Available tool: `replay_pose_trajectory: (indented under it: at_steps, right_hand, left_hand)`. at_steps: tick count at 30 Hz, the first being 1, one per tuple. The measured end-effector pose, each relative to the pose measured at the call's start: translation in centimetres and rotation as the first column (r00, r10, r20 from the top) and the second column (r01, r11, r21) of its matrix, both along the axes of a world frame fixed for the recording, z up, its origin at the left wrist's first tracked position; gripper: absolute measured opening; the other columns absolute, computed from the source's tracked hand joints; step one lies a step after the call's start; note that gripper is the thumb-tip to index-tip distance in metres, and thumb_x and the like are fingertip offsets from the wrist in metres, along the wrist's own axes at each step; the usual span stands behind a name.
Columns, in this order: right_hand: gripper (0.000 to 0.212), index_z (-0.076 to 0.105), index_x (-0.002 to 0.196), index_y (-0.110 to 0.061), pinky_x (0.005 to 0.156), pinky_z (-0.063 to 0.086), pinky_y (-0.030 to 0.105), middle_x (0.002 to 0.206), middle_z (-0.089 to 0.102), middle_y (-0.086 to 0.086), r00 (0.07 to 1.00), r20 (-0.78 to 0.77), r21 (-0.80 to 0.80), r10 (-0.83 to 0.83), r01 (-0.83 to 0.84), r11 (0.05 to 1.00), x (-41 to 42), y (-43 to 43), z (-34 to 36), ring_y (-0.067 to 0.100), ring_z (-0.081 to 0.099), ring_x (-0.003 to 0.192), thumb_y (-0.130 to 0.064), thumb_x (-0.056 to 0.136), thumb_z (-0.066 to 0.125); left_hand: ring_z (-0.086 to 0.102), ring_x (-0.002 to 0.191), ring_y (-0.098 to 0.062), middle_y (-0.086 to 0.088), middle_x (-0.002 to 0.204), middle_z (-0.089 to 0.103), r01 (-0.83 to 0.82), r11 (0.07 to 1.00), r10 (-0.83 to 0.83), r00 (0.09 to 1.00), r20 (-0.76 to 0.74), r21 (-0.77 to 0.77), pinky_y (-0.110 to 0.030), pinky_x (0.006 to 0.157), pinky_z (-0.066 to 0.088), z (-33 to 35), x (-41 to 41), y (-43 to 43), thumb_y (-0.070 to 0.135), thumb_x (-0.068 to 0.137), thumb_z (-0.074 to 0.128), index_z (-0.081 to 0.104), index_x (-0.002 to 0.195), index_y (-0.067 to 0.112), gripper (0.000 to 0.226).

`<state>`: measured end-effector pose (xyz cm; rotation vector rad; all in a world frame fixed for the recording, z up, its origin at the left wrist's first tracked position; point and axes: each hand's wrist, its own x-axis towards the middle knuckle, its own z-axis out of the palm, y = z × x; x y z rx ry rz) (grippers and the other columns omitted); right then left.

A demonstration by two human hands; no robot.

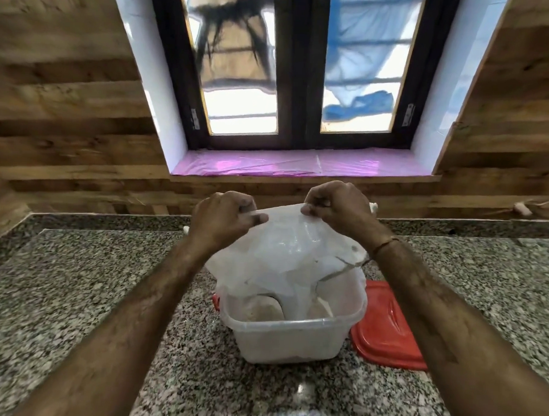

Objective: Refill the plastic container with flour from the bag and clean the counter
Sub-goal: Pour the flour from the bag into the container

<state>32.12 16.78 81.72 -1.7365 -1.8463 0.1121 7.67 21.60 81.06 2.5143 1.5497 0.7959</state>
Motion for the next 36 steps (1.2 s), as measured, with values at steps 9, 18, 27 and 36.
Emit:
replay_pose_trajectory:
  at_steps: [9, 18, 27, 36]
  right_hand:
    - [0.033, 0.072, 0.116, -0.032, 0.096, 0.047, 0.037, 0.107, 0.068, -0.016, 0.996, -0.013, -0.059, 0.085, -0.086, 0.995, -1.9, 0.6, 0.9, 0.006, 0.060, 0.099, -0.044, 0.086, 0.076]
    - [0.008, 0.079, 0.085, -0.023, 0.076, 0.042, 0.028, 0.067, 0.057, -0.024, 0.996, 0.003, 0.044, 0.095, -0.095, 0.995, -4.0, 2.4, -0.2, 0.000, 0.054, 0.068, -0.032, 0.086, 0.079]
    - [0.006, 0.078, 0.086, -0.017, 0.075, 0.048, 0.030, 0.078, 0.069, -0.003, 0.978, -0.210, 0.092, 0.012, 0.007, 0.996, -1.7, 2.4, 0.8, 0.015, 0.064, 0.081, -0.023, 0.087, 0.079]
    - [0.009, 0.077, 0.089, -0.014, 0.082, 0.058, 0.037, 0.089, 0.076, 0.003, 0.983, -0.185, 0.108, 0.010, 0.010, 0.994, -1.1, 2.2, 0.3, 0.019, 0.068, 0.087, -0.022, 0.086, 0.080]
  left_hand:
    - [0.069, 0.088, -0.011, 0.015, 0.087, 0.075, -0.103, 0.991, 0.115, 0.984, 0.140, -0.090, -0.030, 0.075, 0.049, -0.3, -2.9, 0.9, 0.051, 0.077, 0.084, 0.080, 0.090, 0.028, 0.026]
    - [0.074, 0.104, -0.020, -0.004, 0.117, 0.074, 0.314, 0.884, 0.152, 0.505, 0.850, -0.345, -0.034, 0.077, 0.062, -3.3, -4.0, -1.1, 0.036, 0.076, 0.088, 0.063, 0.128, 0.025, 0.059]
    - [0.077, 0.100, -0.029, -0.009, 0.110, 0.080, 0.442, 0.774, 0.270, 0.417, 0.868, -0.453, -0.040, 0.080, 0.064, -8.1, -1.2, -3.5, 0.018, 0.072, 0.089, 0.066, 0.124, 0.007, 0.058]
    - [0.080, 0.089, -0.019, 0.000, 0.095, 0.082, 0.287, 0.856, 0.155, 0.650, 0.743, -0.430, -0.035, 0.077, 0.064, -11.7, -1.1, -3.4, 0.019, 0.082, 0.087, 0.078, 0.107, 0.012, 0.027]
